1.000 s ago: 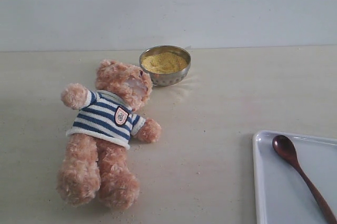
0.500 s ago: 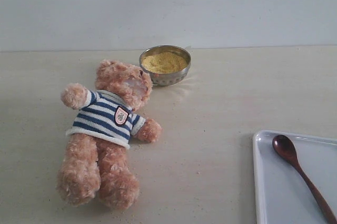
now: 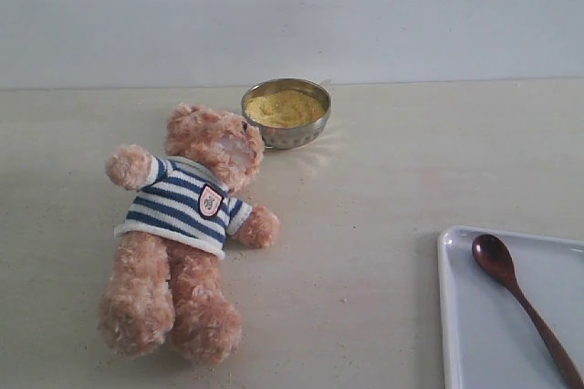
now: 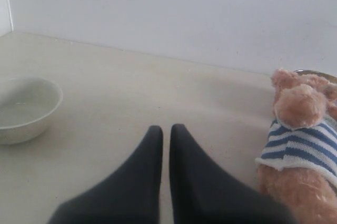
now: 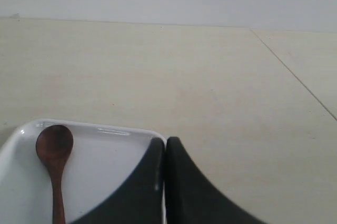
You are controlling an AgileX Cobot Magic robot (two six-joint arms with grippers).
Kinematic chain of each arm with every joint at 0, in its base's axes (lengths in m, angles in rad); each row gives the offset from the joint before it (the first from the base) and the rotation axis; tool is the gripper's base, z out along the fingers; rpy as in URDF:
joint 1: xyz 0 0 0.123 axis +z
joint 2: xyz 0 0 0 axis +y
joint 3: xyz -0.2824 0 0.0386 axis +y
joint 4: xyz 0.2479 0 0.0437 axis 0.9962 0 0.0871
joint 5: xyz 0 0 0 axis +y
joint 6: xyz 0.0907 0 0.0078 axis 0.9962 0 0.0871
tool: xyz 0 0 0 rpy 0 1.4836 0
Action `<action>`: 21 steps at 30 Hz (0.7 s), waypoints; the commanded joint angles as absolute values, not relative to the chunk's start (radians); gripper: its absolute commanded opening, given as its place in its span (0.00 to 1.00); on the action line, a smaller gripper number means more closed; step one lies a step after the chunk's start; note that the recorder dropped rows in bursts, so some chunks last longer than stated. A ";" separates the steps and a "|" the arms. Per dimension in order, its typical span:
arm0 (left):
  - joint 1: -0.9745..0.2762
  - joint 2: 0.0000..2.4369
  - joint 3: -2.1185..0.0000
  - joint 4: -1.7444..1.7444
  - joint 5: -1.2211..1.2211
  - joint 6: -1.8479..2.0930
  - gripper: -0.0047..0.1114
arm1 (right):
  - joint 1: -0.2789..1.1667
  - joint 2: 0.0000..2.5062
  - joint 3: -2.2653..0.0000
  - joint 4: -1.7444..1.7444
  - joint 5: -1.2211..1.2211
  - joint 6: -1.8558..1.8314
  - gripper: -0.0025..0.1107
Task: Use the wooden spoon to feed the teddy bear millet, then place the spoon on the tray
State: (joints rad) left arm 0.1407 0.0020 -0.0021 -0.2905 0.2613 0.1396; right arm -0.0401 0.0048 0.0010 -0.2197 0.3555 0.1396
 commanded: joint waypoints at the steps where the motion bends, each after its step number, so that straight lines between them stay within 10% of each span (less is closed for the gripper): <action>1: 0.142 0.000 0.000 -0.295 0.255 0.139 0.08 | -0.040 0.000 0.000 -0.230 0.357 0.141 0.02; 21: 0.076 0.000 0.000 -0.033 0.374 0.205 0.08 | -0.040 0.000 0.000 -0.224 0.357 0.143 0.02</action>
